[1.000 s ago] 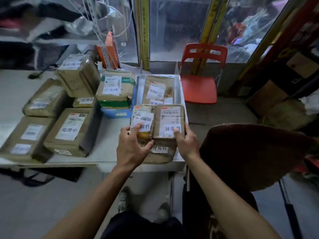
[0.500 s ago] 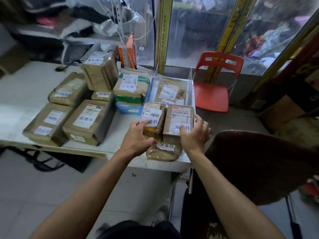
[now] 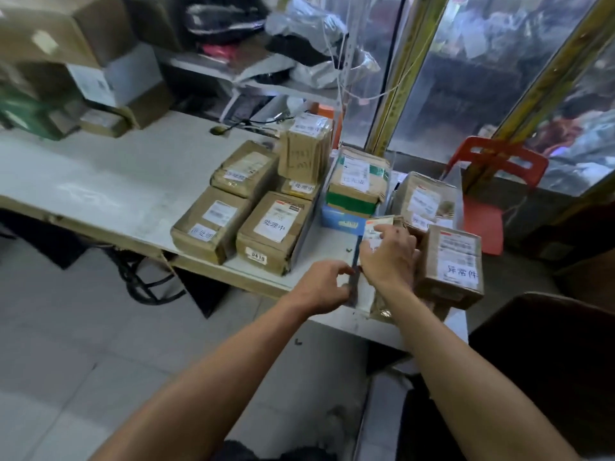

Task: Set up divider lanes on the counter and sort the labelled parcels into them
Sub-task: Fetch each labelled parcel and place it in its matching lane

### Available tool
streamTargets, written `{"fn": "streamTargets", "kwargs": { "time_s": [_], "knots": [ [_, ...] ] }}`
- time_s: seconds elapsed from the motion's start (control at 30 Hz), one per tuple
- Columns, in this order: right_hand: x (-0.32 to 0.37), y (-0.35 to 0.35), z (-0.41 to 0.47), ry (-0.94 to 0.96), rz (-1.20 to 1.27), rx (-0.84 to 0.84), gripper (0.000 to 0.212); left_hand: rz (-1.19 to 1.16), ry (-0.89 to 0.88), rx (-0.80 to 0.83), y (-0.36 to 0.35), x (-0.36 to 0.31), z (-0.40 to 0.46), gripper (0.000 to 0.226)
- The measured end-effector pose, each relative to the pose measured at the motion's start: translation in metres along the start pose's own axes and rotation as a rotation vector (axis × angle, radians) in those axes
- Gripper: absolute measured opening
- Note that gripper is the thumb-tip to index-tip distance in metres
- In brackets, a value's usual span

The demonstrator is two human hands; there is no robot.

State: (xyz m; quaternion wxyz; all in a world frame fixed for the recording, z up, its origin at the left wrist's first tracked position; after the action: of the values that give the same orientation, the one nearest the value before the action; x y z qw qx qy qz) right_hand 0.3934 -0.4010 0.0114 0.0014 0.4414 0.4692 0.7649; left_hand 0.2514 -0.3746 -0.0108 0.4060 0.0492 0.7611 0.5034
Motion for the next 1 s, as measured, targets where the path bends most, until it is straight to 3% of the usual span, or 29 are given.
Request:
{"fn": "streamTargets", "kwargs": {
  "time_s": [0.2,0.3,0.43,0.57,0.87,1.0],
  "knots": [
    [-0.016,-0.005,-0.006,-0.172,-0.1,-0.031,0.069,-0.053,0.035,0.002,0.004,0.018,0.004,0.041],
    [-0.03,-0.002,-0.003,-0.255,-0.091,0.035,0.078,-0.104,0.061,0.002,0.0,0.008,0.018,0.045],
    [-0.048,0.009,0.006,-0.291,-0.029,0.109,0.054,-0.3,0.154,0.033,-0.011,-0.02,0.04,0.051],
    [-0.05,0.022,0.015,-0.201,0.009,0.12,0.027,-0.505,0.217,0.037,-0.03,-0.039,0.063,0.029],
    [-0.058,0.05,0.027,-0.137,0.036,0.134,0.023,-0.624,0.275,-0.137,-0.043,-0.059,0.087,0.031],
    [-0.062,0.052,0.021,0.035,-0.133,0.093,0.027,-0.588,0.255,-0.12,-0.054,-0.062,0.086,0.032]
  ]
}}
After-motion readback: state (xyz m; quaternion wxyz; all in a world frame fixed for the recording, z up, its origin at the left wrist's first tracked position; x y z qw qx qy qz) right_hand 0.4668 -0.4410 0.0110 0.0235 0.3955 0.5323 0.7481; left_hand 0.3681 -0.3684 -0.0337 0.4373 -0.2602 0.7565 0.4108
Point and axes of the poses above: each hand's wrist, its own z-axis towards the middle knuckle, its own y-axis out of the back of the hand, x = y × z, the point moved 3 cm from there along z, towards the middle knuckle, and after that the axes turned 14 degrees about z, right-handed, at the moved point
